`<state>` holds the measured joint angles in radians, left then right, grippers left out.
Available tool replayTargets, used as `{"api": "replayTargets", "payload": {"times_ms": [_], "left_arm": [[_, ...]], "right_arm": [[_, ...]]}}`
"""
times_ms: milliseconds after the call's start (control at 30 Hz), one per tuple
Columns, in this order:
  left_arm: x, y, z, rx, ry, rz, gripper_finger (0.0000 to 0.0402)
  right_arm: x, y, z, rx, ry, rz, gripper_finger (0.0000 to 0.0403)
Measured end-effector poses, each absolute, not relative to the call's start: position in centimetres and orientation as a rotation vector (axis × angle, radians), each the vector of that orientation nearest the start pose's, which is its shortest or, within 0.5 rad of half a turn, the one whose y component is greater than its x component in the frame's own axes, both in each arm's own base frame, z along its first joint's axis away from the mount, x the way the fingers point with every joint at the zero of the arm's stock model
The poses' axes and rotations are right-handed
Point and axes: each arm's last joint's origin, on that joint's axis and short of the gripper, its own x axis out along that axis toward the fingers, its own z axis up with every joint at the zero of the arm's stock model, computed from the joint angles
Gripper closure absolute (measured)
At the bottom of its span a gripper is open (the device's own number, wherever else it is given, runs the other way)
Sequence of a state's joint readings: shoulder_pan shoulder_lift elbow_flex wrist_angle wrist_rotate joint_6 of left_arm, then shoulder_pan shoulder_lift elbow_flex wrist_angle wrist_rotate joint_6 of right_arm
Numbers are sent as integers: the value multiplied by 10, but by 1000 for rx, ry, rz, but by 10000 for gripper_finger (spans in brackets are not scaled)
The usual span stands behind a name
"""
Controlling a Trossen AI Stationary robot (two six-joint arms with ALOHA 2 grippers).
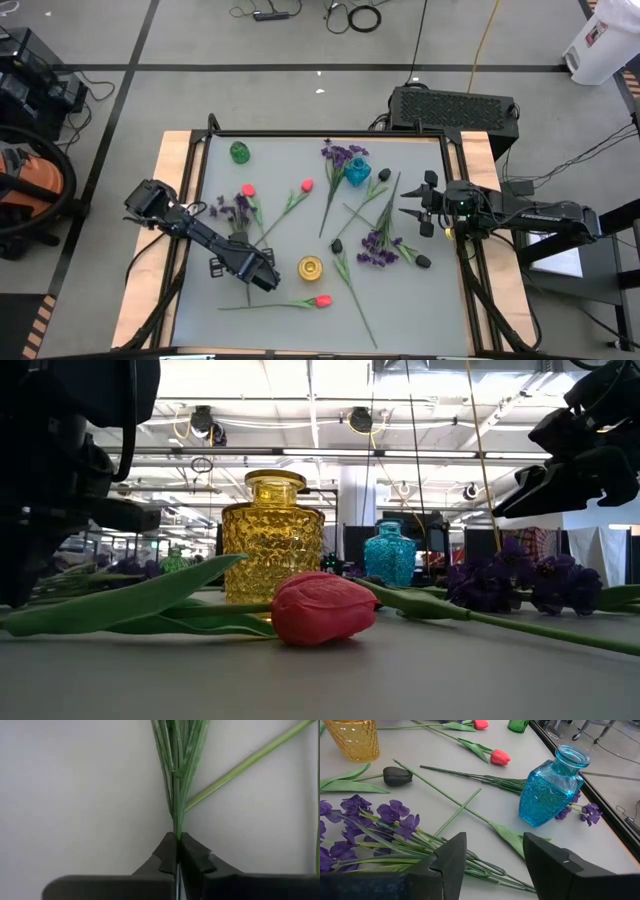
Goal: Sort flowers into vase by color
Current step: Put the left purple flowers into the blue vase
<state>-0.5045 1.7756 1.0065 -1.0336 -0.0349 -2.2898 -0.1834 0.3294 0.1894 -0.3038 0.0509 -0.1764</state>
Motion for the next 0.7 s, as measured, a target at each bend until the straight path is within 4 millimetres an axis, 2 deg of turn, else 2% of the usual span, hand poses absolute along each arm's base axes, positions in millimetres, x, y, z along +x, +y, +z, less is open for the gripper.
{"api": "replayTargets", "payload": {"times_ms": [367,700], "left_arm": [[236,-129,142,-1089,1163,1511,391],[235,-132,165,-989,1246,1558,391]], "right_arm": [[106,-21,173,-143,463,-191,215],[106,-21,173,-143,463,-191,215]]}}
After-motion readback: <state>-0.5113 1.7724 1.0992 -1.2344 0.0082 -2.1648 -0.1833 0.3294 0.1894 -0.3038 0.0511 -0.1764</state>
